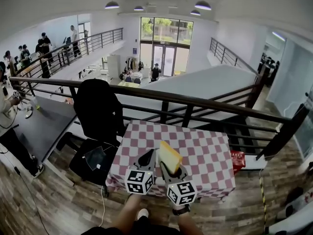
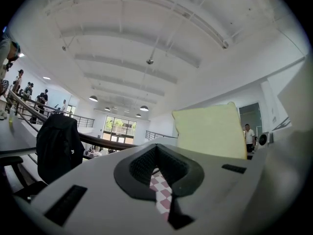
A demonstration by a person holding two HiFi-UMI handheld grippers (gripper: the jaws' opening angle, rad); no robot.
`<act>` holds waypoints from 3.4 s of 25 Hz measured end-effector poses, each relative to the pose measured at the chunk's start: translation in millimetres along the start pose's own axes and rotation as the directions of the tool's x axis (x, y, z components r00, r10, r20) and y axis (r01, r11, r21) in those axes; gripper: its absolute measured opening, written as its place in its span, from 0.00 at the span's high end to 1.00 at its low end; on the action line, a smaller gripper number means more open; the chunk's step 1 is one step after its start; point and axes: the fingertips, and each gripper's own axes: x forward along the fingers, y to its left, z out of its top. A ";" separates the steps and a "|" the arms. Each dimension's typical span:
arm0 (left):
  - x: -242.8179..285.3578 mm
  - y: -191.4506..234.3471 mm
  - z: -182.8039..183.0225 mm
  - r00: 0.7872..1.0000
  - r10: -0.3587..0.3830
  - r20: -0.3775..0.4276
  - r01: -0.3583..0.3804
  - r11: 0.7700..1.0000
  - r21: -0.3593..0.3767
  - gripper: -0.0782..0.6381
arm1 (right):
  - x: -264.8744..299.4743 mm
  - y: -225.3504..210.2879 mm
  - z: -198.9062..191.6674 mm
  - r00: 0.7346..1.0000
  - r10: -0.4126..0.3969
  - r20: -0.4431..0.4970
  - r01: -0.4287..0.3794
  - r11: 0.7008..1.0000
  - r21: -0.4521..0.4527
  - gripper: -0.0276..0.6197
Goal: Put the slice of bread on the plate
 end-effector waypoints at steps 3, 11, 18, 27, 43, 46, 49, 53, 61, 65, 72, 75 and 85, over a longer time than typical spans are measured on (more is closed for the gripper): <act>26.5 19.9 -1.6 1.000 -0.015 -0.007 0.015 1.000 0.011 0.87 | 35.0 -16.2 -6.9 1.000 -0.016 -0.023 0.016 1.000 0.010 0.79; 75.2 90.8 -7.4 0.999 0.016 -0.029 -0.016 1.000 -0.018 0.87 | 114.0 -36.6 -18.7 0.998 -0.006 -0.064 0.008 1.000 0.029 0.79; 122.8 117.7 -6.4 0.999 -0.022 -0.036 0.023 1.000 0.008 0.87 | 169.3 -61.7 -13.8 0.998 -0.026 -0.048 0.028 0.999 0.028 0.79; 167.6 133.2 -17.8 0.999 -0.018 -0.050 0.017 1.000 -0.012 0.87 | 184.1 -116.0 -14.7 0.993 -0.118 -0.009 0.118 0.991 0.055 0.79; 226.6 147.0 -97.1 0.974 0.041 -0.225 -0.053 0.997 -0.047 0.87 | 228.3 -188.4 -85.0 0.976 -0.050 -0.213 0.084 0.984 0.155 0.79; 223.8 146.7 -118.3 0.962 0.044 -0.269 -0.065 0.995 -0.071 0.87 | 229.8 -191.6 -106.4 0.963 -0.033 -0.267 0.085 0.979 0.184 0.79; 217.4 151.0 -139.5 0.948 0.059 -0.313 -0.090 0.992 -0.087 0.87 | 228.7 -189.2 -132.0 0.945 -0.010 -0.327 0.082 0.975 0.209 0.79; 209.3 159.0 -166.3 0.927 0.080 -0.366 -0.127 0.986 -0.105 0.87 | 225.7 -186.8 -167.9 0.919 0.009 -0.395 0.091 0.968 0.234 0.79; 184.0 164.4 -222.1 0.876 0.100 -0.472 -0.190 0.971 -0.146 0.87 | 208.1 -180.3 -250.1 0.825 0.074 -0.561 0.120 0.946 0.302 0.79; 165.0 162.7 -247.2 0.844 0.101 -0.526 -0.215 0.963 -0.161 0.87 | 194.8 -174.0 -296.7 0.736 0.120 -0.666 0.150 0.931 0.334 0.79; 141.0 174.4 -267.4 0.812 0.133 -0.569 -0.274 0.947 -0.170 0.87 | 187.1 -146.1 -345.4 0.592 0.279 -0.756 0.182 0.868 0.463 0.79; 132.0 183.3 -269.4 0.802 0.159 -0.575 -0.310 0.935 -0.173 0.87 | 182.7 -132.4 -362.3 0.535 0.338 -0.774 0.208 0.836 0.508 0.79; 123.8 186.8 -269.7 0.794 0.182 -0.580 -0.351 0.916 -0.193 0.87 | 172.6 -155.3 -386.1 0.437 0.210 -0.875 0.233 0.913 0.335 0.71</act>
